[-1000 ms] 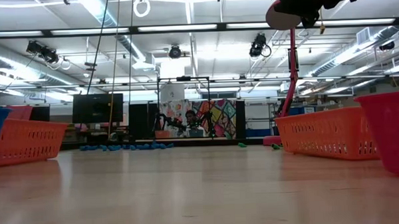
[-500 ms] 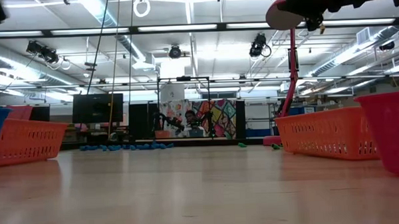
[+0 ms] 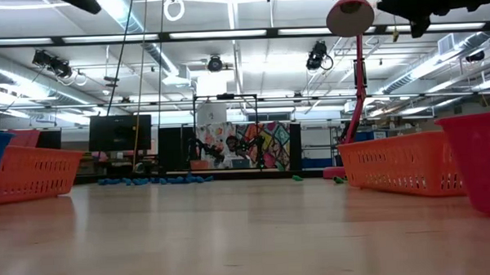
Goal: Sort crayons
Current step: Return to Home Position
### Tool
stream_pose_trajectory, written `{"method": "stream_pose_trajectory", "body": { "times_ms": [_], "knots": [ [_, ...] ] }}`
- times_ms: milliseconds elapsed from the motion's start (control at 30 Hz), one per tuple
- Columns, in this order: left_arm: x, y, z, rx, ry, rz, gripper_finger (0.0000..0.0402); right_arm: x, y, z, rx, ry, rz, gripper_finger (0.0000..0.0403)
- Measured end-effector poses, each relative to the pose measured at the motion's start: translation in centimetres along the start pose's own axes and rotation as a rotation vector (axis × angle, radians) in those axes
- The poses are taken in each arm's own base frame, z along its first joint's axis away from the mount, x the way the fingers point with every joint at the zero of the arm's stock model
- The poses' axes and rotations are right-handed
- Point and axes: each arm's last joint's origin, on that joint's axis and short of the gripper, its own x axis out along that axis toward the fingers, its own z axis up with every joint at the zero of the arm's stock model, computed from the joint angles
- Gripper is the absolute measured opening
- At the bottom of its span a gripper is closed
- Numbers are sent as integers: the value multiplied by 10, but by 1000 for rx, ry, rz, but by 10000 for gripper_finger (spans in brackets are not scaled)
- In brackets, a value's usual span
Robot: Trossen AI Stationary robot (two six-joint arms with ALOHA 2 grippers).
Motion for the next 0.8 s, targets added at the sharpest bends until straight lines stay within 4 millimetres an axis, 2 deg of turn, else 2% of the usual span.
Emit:
{"method": "stream_pose_trajectory", "body": {
  "times_ms": [167,367,500,667,800],
  "knots": [
    [10,38,-8,21,-75,19,5,-20,-6,1,-15,-54,-112,100],
    [24,75,-37,-30,-130,0,5,-35,-8,-3,21,-100,-150,100],
    [35,94,-57,-89,-173,-7,5,-31,-9,-21,63,-104,-150,100],
    [47,117,-81,-206,-226,-16,5,-15,-11,-45,56,-132,-166,100],
    [55,125,-95,-349,-271,-43,5,-8,-12,-60,10,-138,-169,100]
  ]
}}
